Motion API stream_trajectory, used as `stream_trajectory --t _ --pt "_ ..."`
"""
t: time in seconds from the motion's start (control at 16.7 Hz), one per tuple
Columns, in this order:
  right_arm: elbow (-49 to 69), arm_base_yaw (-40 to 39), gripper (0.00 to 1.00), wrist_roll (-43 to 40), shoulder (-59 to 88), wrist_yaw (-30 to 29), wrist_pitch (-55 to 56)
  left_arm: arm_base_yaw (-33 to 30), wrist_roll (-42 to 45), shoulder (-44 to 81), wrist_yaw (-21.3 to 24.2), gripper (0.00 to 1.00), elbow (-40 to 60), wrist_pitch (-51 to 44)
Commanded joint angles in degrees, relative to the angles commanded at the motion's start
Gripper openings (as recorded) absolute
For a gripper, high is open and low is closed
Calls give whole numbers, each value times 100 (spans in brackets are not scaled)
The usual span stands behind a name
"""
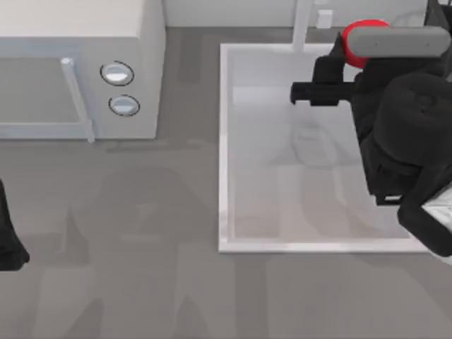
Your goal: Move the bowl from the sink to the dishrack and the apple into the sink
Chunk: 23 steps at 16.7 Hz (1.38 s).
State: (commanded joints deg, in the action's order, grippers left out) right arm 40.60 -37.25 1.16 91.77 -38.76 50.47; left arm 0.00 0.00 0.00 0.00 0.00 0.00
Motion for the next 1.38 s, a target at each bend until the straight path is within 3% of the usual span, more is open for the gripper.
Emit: stream_trajectory --t 0.42,1.02,1.38 --pt "-4 10 0 -2 231 7 199 0 0 0 0 100 0 0" --pt "-472 -9 0 -31 3128 -61 3668 0 0 0 0 100 0 0" --pt "-572 6 0 -24 3608 -47 4194 0 0 0 0 100 0 0"
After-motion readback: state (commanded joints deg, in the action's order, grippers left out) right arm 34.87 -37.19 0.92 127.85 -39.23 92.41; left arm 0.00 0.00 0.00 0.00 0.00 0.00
